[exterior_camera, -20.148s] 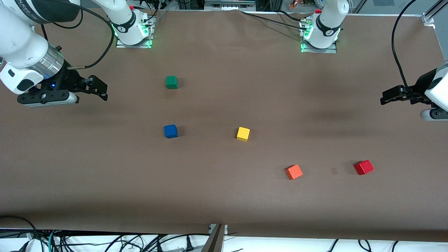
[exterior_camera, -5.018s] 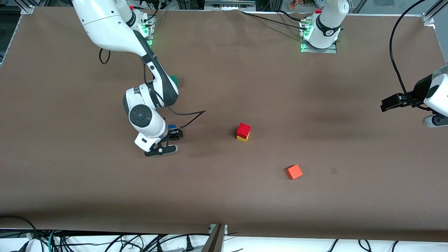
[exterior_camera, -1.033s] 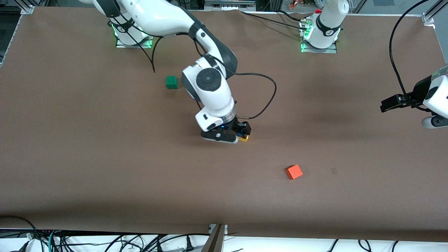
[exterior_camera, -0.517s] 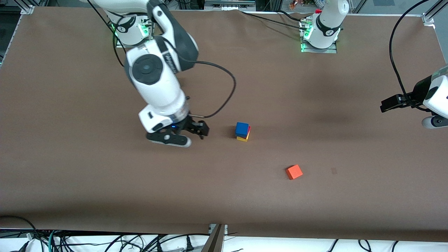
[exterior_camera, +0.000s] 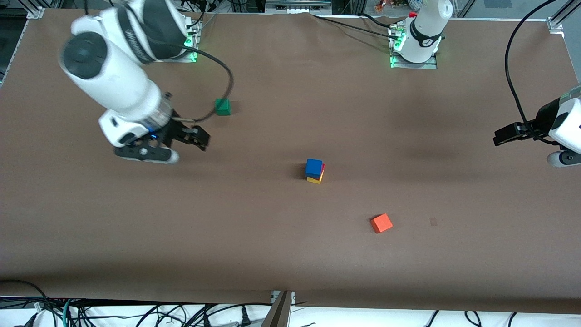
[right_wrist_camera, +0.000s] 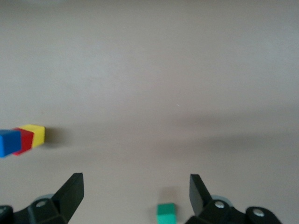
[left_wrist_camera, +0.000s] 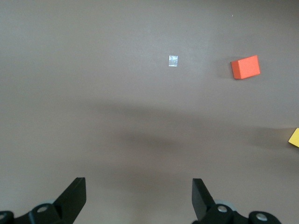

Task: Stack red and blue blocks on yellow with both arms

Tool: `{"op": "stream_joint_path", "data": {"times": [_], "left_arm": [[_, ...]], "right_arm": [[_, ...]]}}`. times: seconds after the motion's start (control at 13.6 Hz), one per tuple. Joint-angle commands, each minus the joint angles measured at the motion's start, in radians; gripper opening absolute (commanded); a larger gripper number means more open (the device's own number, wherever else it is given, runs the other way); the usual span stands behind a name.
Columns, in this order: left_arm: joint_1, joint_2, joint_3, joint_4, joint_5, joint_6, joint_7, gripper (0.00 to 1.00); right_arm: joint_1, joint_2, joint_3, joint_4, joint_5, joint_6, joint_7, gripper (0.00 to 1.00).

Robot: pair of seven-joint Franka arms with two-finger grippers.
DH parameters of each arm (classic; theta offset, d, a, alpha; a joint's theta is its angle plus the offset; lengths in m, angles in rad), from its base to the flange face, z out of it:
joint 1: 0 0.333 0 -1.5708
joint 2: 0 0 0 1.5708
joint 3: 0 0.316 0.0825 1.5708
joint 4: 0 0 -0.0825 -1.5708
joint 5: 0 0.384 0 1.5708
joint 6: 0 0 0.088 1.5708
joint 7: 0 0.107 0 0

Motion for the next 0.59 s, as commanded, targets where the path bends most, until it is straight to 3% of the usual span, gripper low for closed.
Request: {"op": "stream_joint_path", "data": {"times": [0.0,0.22,0.52], "left_arm": [[0.001,0.009,0.002,0.027,-0.021,-0.008,0.015,1.00],[0.001,0.009,0.002,0.027,-0.021,-0.009,0.015,1.00],[0.001,0.009,0.002,0.027,-0.021,-0.009,0.015,1.00]], "right_arm": [[-0.208,-0.144,0.141,-0.159,-0.016,0.007,-0.164,1.00],[-0.293,-0.164,0.169,-0.154,-0.091,-0.018,-0.273,1.00],[-0.311,-0.147,0.175,-0.115,-0.095,-0.036,-0.305,1.00]]}}
